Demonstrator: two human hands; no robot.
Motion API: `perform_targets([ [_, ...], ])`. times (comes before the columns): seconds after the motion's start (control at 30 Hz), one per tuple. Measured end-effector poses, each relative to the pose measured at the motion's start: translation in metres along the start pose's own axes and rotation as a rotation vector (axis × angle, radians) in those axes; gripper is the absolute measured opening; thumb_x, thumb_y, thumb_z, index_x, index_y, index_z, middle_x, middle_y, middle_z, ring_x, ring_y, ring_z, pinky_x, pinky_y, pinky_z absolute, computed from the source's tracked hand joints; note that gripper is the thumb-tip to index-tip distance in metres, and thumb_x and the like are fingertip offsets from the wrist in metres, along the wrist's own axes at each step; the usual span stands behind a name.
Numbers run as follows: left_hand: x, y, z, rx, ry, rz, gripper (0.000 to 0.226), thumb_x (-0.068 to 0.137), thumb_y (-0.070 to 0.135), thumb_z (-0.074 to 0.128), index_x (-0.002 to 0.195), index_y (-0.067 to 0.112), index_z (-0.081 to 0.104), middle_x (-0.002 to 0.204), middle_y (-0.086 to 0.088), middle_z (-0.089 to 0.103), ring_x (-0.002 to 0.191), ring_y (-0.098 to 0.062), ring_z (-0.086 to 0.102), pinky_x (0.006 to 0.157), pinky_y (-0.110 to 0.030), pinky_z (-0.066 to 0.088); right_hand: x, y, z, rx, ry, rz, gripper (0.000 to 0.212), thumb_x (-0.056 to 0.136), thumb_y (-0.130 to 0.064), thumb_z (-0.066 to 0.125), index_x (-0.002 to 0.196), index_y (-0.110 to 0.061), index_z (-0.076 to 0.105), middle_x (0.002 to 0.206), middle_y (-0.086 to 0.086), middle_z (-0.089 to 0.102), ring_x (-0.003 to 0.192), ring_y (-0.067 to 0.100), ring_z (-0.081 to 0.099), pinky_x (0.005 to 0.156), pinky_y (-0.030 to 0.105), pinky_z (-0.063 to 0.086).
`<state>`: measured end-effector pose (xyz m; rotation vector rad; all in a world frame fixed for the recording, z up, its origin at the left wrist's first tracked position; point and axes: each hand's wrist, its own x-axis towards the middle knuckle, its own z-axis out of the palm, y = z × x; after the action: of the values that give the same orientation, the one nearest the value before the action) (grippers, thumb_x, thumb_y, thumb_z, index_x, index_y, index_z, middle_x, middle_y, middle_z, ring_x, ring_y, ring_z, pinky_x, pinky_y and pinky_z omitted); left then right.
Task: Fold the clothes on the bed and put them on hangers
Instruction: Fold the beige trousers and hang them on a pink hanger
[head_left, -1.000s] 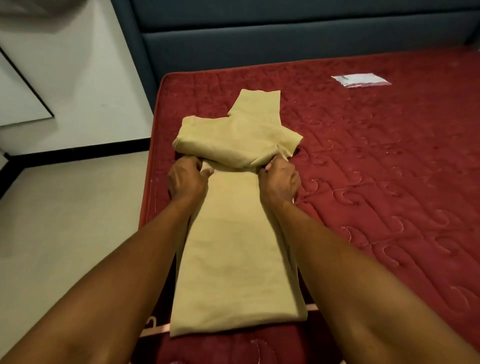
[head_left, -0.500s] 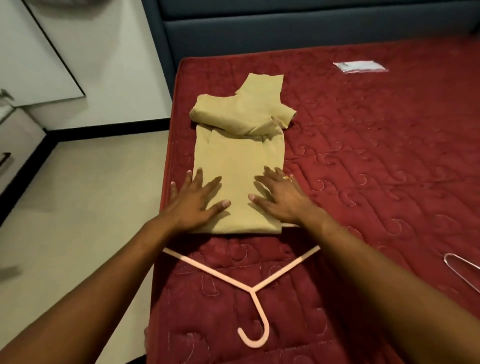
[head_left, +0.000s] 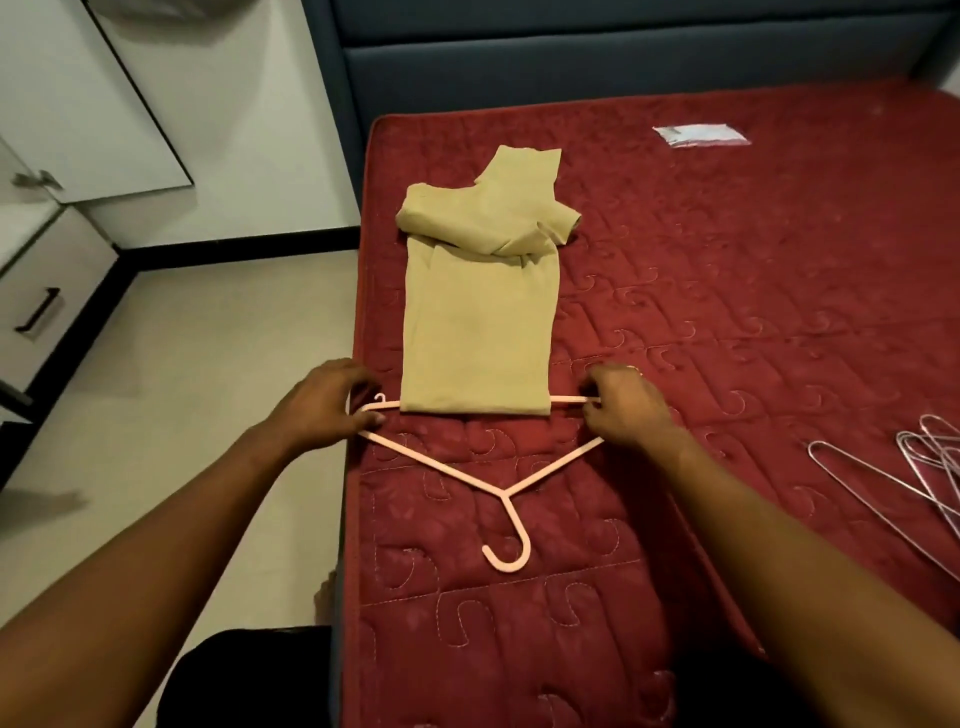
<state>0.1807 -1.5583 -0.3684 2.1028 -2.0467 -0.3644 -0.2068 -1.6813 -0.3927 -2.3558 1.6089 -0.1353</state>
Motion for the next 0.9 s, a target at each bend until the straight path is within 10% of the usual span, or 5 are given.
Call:
perform_targets([
  [0.3,-0.006,-0.006,-0.011,0.035,0.042,-0.236,0.011,0.084,0.026,0.079,0.079,0.033,0.072,0.084,0.005,0.074,0.075,-0.014,0.067,0.067,-0.031,0.055,-0.003,-0.021,0.003,0.052,-0.067,0.005,0.031,0.081,-0.008,0.068,0.099,-0.031,0.079,0.099,-0.001,0.073,0.094,0.024,0.071,0.071,0.027,0.049],
  [0.53,0.057,0.038,-0.027,0.154,0.168,-0.029,0.025,0.077,0.026,0.061,0.053,0.021,0.056,0.058,0.003,0.056,0.056,-0.022,0.055,0.049,-0.028,0.041,0.035,-0.041,-0.032,0.102,0.072,0.022,0.031,0.075,-0.032,0.057,0.098,-0.021,0.074,0.100,0.003,0.076,0.095,0.030,0.069,0.076,0.035,0.056],
  [0.67,0.134,0.059,-0.020,0.160,0.061,0.118,0.022,0.088,0.032,0.062,0.100,0.024,0.078,0.101,0.000,0.073,0.094,-0.021,0.065,0.076,-0.033,0.052,0.108,-0.049,-0.046,0.169,0.075,0.017,0.030,0.077,-0.029,0.061,0.101,-0.020,0.075,0.104,0.003,0.076,0.098,0.026,0.070,0.082,0.036,0.058],
  [0.9,0.269,0.040,-0.004,-0.046,0.060,0.094,0.032,0.090,0.033,0.066,0.120,0.022,0.069,0.114,-0.002,0.071,0.101,-0.018,0.065,0.086,-0.038,0.056,0.279,-0.049,-0.069,0.333,0.429,0.225,0.021,0.080,-0.021,0.059,0.080,-0.007,0.074,0.083,0.017,0.072,0.081,0.037,0.068,0.066,0.034,0.050],
])
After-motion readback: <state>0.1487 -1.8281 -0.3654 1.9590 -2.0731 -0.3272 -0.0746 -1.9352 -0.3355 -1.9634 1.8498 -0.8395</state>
